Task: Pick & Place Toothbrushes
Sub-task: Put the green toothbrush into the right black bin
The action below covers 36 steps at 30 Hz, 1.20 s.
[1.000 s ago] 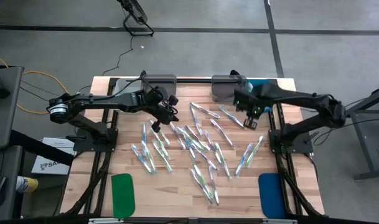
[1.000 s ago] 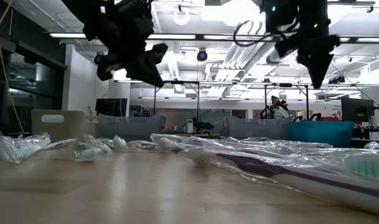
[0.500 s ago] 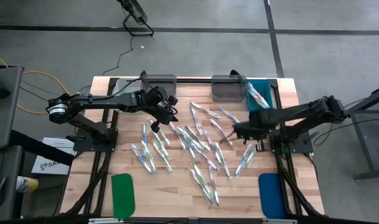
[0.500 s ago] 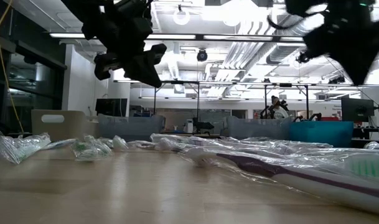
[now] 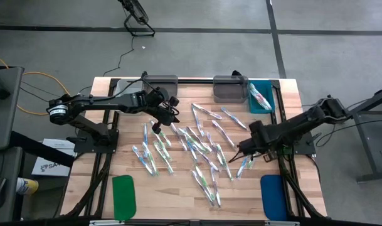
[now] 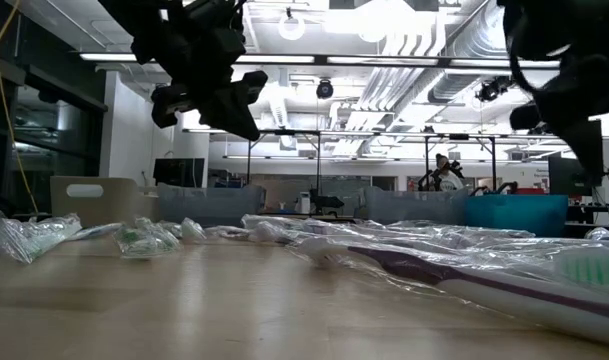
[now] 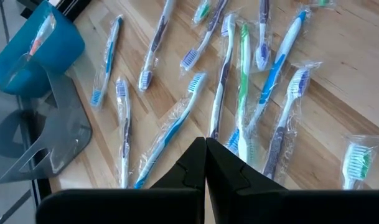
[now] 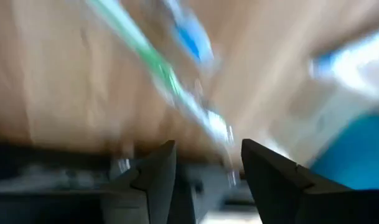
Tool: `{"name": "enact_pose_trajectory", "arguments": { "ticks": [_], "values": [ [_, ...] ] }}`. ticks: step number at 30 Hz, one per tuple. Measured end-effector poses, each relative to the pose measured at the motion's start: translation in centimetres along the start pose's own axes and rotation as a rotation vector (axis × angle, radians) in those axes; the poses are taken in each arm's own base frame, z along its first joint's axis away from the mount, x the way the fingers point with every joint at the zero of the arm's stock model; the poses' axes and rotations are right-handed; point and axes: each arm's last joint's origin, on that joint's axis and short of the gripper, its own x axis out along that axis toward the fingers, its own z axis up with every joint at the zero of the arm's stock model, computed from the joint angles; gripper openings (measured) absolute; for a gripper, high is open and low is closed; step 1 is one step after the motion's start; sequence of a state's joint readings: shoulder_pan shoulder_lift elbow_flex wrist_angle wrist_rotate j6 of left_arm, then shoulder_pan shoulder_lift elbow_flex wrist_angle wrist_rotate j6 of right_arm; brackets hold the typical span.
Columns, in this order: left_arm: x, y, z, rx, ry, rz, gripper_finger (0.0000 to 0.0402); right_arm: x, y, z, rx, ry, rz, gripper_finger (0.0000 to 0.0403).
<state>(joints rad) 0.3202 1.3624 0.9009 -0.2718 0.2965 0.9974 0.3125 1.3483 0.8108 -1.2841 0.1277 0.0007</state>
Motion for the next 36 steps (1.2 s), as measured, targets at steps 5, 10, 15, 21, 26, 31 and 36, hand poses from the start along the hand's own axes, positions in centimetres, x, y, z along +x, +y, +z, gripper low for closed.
{"name": "enact_pose_trajectory", "arguments": {
  "ticks": [5, 10, 15, 21, 26, 31, 36],
  "values": [
    [0.0, 0.0, 0.0, 0.000, 0.001, -0.001, 0.0001, 1.2, 0.9, 0.8, -0.056, -0.050, 0.030, 0.0176],
    [0.0, 0.0, 0.0, 0.000, 0.001, 0.000, 0.0001, 2.3, 1.7, 1.4, -0.094, -0.003, 0.022, 0.0175],
    [0.0, 0.0, 0.0, -0.001, 0.000, 0.000, 0.0001, 3.3, 2.1, 2.2, -0.110, 0.061, 0.008, 0.0175],
    [0.0, 0.0, 0.0, -0.005, 0.002, -0.005, 0.0001, 5.1, 2.4, 3.8, -0.111, 0.082, 0.017, 0.0175],
    [0.0, -0.1, -0.1, -0.013, 0.008, -0.015, 0.0002, 6.0, 2.6, 4.3, -0.066, 0.141, 0.024, 0.0170],
    [0.0, -0.1, -0.1, -0.013, 0.008, -0.016, 0.0001, 6.0, 2.7, 4.3, 0.020, 0.152, 0.041, 0.0134],
    [0.0, -0.1, -0.1, -0.013, 0.007, -0.015, 0.0002, 6.1, 2.8, 4.3, 0.110, 0.158, 0.086, 0.0074]
  ]
}}
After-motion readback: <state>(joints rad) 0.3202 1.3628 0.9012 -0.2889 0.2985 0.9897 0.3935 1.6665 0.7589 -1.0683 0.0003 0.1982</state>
